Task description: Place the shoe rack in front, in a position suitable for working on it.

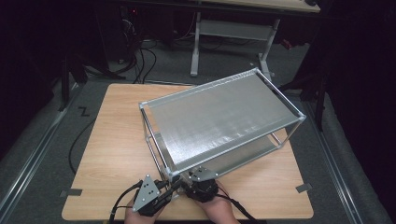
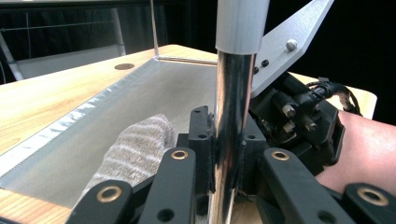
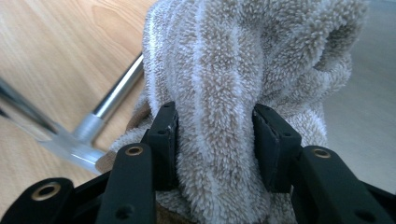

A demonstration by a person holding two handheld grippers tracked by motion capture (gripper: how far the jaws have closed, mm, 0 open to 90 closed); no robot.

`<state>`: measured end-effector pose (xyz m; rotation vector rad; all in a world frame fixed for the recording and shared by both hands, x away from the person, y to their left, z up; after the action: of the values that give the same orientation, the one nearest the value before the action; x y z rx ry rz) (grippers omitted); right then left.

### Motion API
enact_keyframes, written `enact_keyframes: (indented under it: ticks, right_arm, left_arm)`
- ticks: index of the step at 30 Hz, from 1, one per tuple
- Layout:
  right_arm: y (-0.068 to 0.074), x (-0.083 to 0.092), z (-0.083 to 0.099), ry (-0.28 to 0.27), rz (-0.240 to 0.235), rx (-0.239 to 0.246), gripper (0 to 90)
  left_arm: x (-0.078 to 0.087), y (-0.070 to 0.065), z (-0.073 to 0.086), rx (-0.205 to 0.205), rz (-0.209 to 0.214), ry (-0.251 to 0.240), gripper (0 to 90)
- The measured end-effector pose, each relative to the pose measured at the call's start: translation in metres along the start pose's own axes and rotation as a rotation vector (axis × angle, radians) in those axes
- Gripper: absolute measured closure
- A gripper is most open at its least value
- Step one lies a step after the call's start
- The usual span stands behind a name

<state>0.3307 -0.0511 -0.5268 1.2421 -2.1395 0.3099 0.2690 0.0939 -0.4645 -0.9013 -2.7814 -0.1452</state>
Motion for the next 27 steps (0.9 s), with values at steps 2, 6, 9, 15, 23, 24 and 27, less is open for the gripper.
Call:
enact_keyframes:
  ticks: [2, 6, 9, 15, 23, 24, 27]
  right_arm:
    - [-0.004, 0.002, 0.001, 0.002, 0.007, 0.003, 56.1]
    - [-0.016, 0.009, 0.004, 0.001, 0.037, 0.001, 56.1]
    - [-0.027, 0.015, 0.008, 0.012, 0.061, -0.026, 56.1]
    - [-0.053, 0.031, 0.016, 0.007, 0.129, -0.025, 56.1]
    - [-0.084, 0.051, 0.026, 0.008, 0.206, -0.079, 56.1]
    - [-0.089, 0.055, 0.028, 0.007, 0.219, -0.09, 56.1]
    - [-0.1, 0.064, 0.034, 0.003, 0.252, -0.103, 56.1]
  left_arm:
    - [0.0, 0.0, 0.0, 0.0, -0.002, 0.002, 80.1]
    - [0.0, 0.0, 0.0, -0.002, -0.003, 0.005, 80.1]
    - [0.003, 0.001, 0.0, -0.006, -0.005, 0.008, 80.2]
    - [0.008, 0.005, 0.001, -0.01, -0.018, 0.011, 80.2]
    - [0.016, 0.019, 0.003, -0.003, -0.06, 0.021, 80.3]
    - [0.017, 0.022, 0.004, 0.0, -0.067, 0.021, 80.3]
    - [0.019, 0.03, 0.004, 0.013, -0.091, 0.022, 80.3]
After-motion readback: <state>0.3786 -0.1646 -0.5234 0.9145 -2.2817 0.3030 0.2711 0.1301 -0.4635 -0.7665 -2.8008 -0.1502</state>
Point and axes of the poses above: each handheld gripper's, and its own axes: x roughly backward along the jaws, z roughly out of its underside, y roughly to its left, the point moved 4 cm from there along -x, roughly forward along the jaws, and after that the axes turned 10 degrees about -z, right-handed, at the moved point
